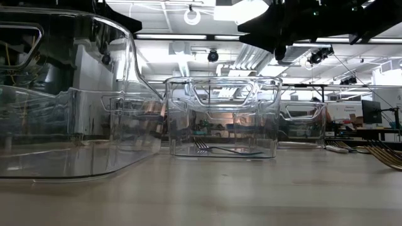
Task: Sort silverware by color (type)
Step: Put the black fork into the top left transparent bin
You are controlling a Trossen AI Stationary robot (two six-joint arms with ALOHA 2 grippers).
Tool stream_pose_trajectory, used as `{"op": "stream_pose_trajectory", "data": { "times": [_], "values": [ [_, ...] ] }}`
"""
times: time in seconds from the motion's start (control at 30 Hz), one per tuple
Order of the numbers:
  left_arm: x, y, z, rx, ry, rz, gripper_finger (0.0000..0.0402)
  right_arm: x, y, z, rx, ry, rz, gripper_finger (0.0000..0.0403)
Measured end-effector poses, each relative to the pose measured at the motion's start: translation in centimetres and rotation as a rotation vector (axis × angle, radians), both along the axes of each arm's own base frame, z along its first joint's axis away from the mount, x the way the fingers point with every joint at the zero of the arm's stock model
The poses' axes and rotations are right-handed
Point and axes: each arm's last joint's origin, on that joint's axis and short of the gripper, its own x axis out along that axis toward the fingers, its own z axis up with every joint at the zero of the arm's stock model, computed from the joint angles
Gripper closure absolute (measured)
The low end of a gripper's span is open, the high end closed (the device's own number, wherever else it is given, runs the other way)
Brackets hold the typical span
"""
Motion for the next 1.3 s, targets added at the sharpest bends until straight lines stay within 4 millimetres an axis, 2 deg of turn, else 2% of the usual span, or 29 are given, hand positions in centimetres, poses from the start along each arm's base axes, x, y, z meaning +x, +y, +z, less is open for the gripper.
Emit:
{"op": "stream_pose_trajectory", "data": {
  "times": [0.43, 0.53, 0.63, 0.8, 0.93, 1.07, 1.17, 1.3],
  "values": [
    [0.0, 0.0, -0.1, -0.005, 0.004, 0.006, 0.0376, 0.0, 0.0, -0.1, -0.001, 0.009, 0.001, 0.0231],
    [0.0, 0.2, -0.1, -0.066, -0.013, 0.071, 0.0372, 0.0, 0.0, -0.1, -0.01, 0.011, 0.001, 0.0231],
    [-0.2, 0.9, -0.1, -0.097, -0.022, 0.225, 0.0357, 0.0, 0.0, -0.1, -0.002, 0.009, 0.001, 0.0231],
    [-0.3, 3.6, 0.5, -0.1, 0.084, 0.553, 0.0309, 0.0, 0.0, -0.1, -0.001, 0.009, 0.001, 0.0231],
    [-0.5, 6.8, 1.7, -0.227, 0.285, 0.729, 0.0271, 0.0, 0.0, -0.1, -0.001, 0.009, 0.001, 0.0231],
    [-1.6, 9.8, 2.9, -0.407, 0.443, 0.917, 0.0242, 0.0, 0.0, -0.1, -0.001, 0.008, 0.0, 0.0231],
    [-2.2, 11.5, 3.0, -0.532, 0.524, 0.994, 0.023, 0.0, 0.0, -0.1, -0.001, 0.008, 0.0, 0.0231],
    [-2.2, 13.0, 1.5, -0.646, 0.627, 0.99, 0.0228, 0.0, 0.0, -0.1, -0.001, 0.008, 0.0, 0.0231]
  ]
}}
